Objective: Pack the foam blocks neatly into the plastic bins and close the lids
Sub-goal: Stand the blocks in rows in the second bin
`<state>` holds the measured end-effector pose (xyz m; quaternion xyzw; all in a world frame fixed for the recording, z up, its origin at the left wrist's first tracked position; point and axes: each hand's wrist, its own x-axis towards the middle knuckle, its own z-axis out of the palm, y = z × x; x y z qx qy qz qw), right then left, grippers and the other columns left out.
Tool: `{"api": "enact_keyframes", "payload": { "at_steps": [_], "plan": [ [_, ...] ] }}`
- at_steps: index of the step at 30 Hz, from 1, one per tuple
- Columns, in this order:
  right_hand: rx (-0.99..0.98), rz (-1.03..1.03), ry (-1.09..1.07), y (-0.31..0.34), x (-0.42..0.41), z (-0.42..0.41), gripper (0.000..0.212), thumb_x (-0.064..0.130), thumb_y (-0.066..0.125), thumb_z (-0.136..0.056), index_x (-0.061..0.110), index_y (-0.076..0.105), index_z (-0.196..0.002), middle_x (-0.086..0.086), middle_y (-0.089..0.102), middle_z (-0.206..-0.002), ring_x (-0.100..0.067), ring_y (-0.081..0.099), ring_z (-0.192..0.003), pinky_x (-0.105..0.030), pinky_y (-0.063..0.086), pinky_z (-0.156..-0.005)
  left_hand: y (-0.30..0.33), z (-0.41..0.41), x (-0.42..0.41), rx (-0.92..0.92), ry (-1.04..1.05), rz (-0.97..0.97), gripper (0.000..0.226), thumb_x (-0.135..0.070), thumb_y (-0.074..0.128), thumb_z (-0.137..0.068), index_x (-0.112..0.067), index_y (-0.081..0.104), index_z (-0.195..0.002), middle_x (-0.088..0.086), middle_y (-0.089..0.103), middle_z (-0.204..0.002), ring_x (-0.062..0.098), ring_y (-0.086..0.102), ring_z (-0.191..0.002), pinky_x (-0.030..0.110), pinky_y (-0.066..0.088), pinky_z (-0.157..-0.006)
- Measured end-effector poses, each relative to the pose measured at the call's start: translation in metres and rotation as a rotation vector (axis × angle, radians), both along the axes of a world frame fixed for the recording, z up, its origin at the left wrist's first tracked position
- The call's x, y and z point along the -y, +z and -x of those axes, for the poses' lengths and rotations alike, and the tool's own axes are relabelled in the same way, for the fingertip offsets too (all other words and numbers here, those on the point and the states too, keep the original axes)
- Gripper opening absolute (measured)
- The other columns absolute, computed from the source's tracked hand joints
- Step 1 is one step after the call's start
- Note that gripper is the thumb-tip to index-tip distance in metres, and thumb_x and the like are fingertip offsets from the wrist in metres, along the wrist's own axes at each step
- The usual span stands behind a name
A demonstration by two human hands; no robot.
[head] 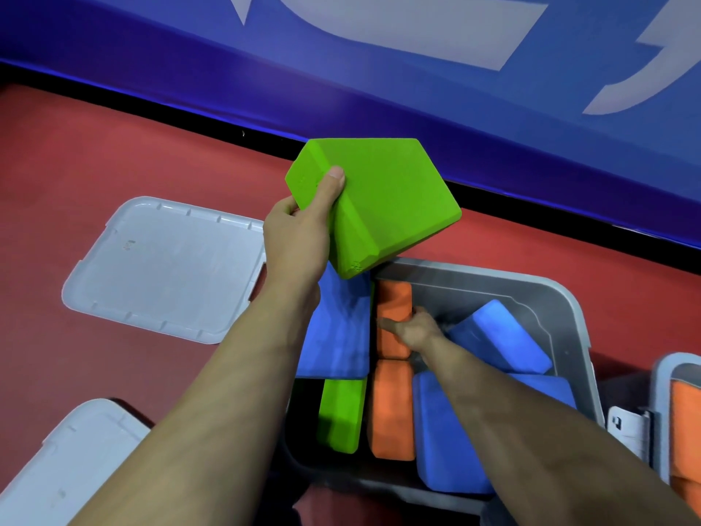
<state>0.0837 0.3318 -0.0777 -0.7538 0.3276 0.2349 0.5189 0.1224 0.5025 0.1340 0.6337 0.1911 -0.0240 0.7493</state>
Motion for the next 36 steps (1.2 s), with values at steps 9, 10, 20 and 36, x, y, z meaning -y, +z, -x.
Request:
{"api": "enact_keyframes", "payload": {
  "at_steps": [9,10,20,36],
  "plan": [
    [0.237,-0.39,-0.399,0.106,0.071,-0.015,0.032,0.037,0.041,-0.108,0.016,0.058,-0.126,-0.011,0.066,-0.127,-0.029,0.066,-0.112,-0.039,0.051,-0.096,-0.004,-0.006,0.012,0.001,-0.008,0.008,0.052,-0.053,0.076,-0.078,-0.011,0.073,-0.107,-0.003,0.076,-0.098,0.01,0.067,-0.082,0.033,0.055,-0.073],
    [0.264,-0.466,-0.434,0.12,0.078,-0.011,0.04,0.046,0.038,-0.107,0.018,0.059,-0.126,-0.013,0.068,-0.125,-0.029,0.067,-0.112,-0.038,0.053,-0.092,-0.004,-0.006,0.014,-0.005,-0.014,0.001,0.057,-0.055,0.075,-0.077,-0.012,0.071,-0.114,-0.003,0.076,-0.103,0.01,0.067,-0.085,0.029,0.051,-0.07],
    [0.243,-0.618,-0.167,0.213,0.147,0.037,0.063,0.063,0.053,-0.084,0.027,0.062,-0.134,-0.003,0.071,-0.128,-0.023,0.069,-0.114,-0.048,0.053,-0.099,0.001,0.008,0.03,-0.119,-0.335,0.097,0.046,-0.053,0.06,-0.091,-0.021,0.071,-0.123,0.006,0.073,-0.122,0.033,0.063,-0.123,0.054,0.043,-0.107],
    [0.344,-0.107,-0.059,0.222,0.184,0.058,0.066,0.061,0.079,-0.075,0.019,0.066,-0.124,0.002,0.077,-0.112,-0.015,0.075,-0.098,-0.034,0.061,-0.075,-0.022,0.034,0.072,-0.159,-0.614,-0.507,0.047,-0.036,0.054,-0.103,-0.008,0.055,-0.141,0.009,0.059,-0.141,0.027,0.054,-0.131,0.043,0.041,-0.114]
  ]
}}
